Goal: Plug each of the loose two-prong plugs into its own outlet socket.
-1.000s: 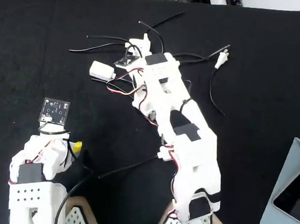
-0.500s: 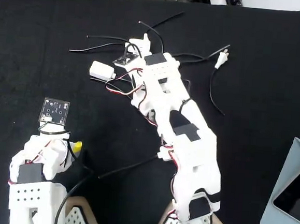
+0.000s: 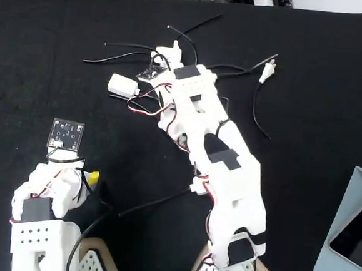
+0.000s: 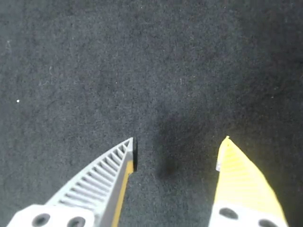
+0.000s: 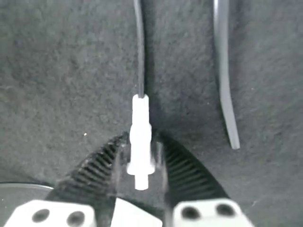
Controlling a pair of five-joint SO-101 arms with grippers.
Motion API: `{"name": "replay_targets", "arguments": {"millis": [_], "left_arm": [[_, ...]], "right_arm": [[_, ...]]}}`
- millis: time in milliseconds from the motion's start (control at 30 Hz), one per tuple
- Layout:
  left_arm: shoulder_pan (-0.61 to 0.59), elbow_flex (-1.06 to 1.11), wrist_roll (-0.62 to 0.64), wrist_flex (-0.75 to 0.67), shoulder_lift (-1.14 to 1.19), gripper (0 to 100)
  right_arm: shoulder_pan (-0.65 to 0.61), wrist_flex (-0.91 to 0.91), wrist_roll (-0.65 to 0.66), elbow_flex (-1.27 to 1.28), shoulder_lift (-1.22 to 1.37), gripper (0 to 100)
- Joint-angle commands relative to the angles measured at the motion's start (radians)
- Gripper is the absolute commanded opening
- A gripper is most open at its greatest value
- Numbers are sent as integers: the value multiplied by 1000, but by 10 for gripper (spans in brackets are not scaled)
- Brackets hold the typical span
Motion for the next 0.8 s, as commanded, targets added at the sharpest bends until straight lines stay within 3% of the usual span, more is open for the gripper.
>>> {"name": "replay_targets", "arguments": {"millis": [0,233,400,767], "left_arm": [[-10,-8,-8,-3,-6,278],[-10,-2,-8,-5,-6,278],[-10,-2,-8,-5,-6,278],[-8,-1,-8,-5,-6,278]], "right_arm": [[-5,8,9,-50,-8,16],[-11,11,2,-81,-12,14],[-11,11,2,-77,-5,80],[-11,6,2,-77,-2,68]]}}
